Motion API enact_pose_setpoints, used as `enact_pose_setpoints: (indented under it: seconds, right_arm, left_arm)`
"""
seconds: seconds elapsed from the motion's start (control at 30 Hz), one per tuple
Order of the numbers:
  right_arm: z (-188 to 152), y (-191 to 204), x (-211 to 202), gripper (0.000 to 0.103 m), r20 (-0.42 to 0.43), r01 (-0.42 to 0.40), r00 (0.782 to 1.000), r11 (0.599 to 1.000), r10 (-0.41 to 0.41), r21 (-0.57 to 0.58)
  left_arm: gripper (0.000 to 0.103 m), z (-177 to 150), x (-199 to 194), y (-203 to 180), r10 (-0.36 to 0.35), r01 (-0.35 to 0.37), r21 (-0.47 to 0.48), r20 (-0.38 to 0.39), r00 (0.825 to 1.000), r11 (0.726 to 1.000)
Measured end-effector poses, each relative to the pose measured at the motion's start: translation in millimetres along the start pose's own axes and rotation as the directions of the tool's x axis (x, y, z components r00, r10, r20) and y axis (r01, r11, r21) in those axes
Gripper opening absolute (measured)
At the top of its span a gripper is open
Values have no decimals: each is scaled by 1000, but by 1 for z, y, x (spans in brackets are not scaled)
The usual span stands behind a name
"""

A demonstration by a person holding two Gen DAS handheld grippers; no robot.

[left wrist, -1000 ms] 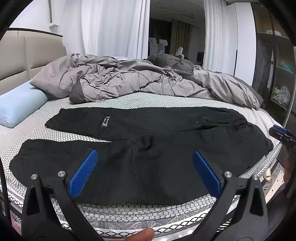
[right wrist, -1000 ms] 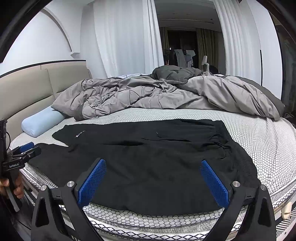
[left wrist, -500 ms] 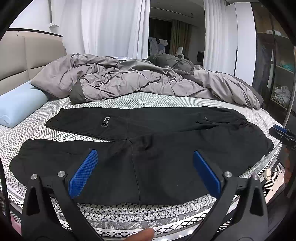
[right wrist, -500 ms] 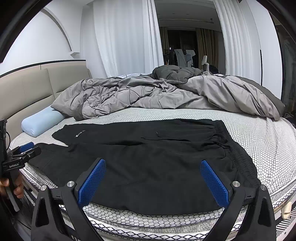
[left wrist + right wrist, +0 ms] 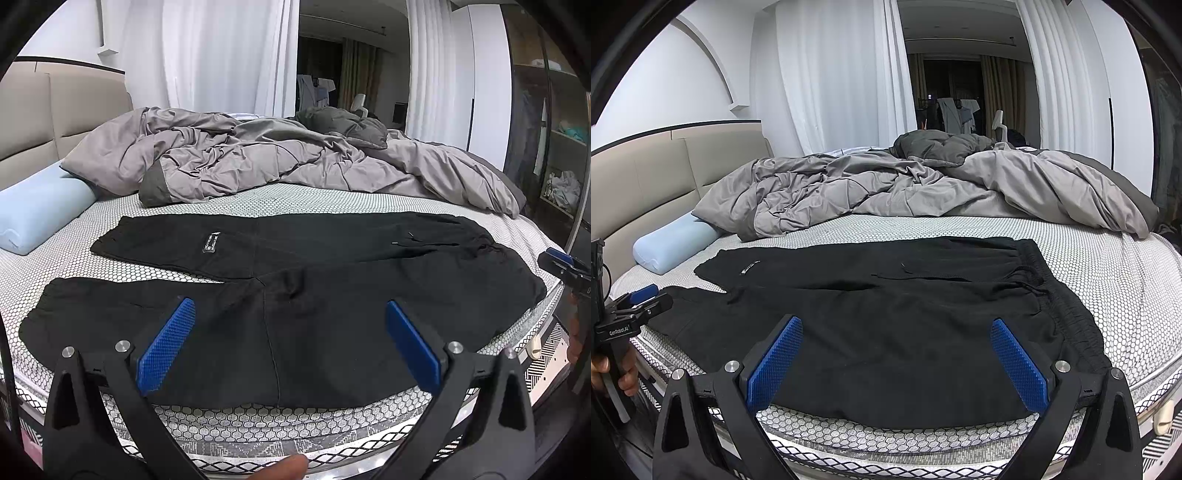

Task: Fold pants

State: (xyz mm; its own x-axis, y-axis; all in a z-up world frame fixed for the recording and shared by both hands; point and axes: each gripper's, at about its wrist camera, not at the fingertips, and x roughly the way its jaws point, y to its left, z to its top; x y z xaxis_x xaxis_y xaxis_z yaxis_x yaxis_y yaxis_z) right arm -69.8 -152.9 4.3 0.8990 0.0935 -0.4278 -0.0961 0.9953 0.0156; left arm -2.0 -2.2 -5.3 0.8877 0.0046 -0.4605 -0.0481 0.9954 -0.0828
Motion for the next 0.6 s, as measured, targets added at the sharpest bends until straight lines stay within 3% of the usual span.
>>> enact_pose_setpoints:
  seconds: [0.6]
  right_arm:
    - [0, -3, 0, 103, 2, 0, 1000, 1000, 0, 0]
  left_arm:
    - [102, 0, 0, 0, 1, -1, 1, 0, 1000, 1000]
